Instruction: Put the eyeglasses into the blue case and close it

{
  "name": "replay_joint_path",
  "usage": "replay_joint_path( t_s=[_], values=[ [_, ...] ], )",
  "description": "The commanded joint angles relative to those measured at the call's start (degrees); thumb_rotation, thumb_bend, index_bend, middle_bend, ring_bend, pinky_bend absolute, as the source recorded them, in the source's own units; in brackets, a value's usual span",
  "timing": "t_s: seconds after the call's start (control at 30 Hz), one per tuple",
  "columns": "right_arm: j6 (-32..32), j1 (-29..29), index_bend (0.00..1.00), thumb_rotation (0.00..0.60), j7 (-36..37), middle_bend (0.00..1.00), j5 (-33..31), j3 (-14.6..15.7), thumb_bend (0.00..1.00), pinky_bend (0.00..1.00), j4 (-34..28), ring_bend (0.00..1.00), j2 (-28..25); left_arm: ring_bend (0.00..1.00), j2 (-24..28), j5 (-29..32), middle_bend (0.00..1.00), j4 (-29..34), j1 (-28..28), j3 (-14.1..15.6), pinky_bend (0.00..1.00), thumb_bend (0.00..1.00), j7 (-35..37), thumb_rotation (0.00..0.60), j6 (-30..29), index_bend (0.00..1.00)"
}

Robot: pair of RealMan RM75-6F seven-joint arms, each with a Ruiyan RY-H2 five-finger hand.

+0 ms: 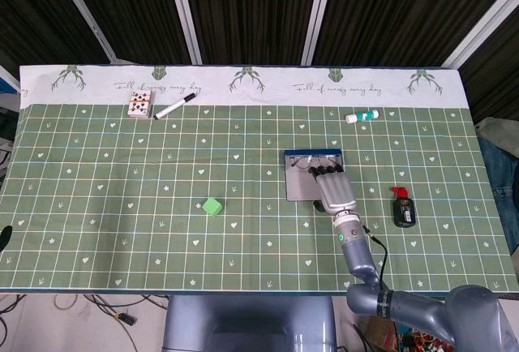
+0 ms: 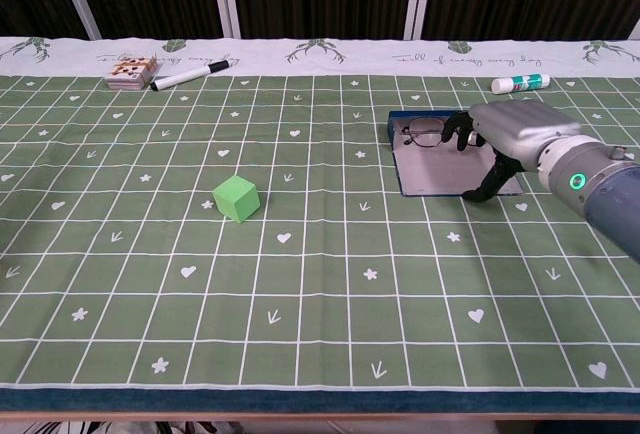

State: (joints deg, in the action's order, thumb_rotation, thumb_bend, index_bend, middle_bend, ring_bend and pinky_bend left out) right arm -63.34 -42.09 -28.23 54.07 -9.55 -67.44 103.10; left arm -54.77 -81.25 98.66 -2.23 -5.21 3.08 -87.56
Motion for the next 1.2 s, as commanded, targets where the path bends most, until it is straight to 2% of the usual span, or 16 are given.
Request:
replay_joint_path(
  t_s=[0.03, 1.2],
  values=[
    [0.4, 0.1, 0.29, 0.600, 0.3, 0.32, 0.3, -0.5, 0.30, 0.24, 0.7, 0.30, 0.4, 0.00, 0.0, 0.0, 0.00, -0.1, 0.0, 0.0, 0.00, 0.32, -0.1, 0.600, 0.1, 0.20],
    [2.9, 2.3, 0.30, 0.600, -0.7, 0.32, 1.6, -2.9, 0.31, 0.24, 1.5, 0.30, 0.6, 0.00, -0.1, 0.2, 0.00, -0.1, 0.0, 0.0, 0.00, 0.32, -0.2, 0.600, 0.1, 0.20]
  ],
)
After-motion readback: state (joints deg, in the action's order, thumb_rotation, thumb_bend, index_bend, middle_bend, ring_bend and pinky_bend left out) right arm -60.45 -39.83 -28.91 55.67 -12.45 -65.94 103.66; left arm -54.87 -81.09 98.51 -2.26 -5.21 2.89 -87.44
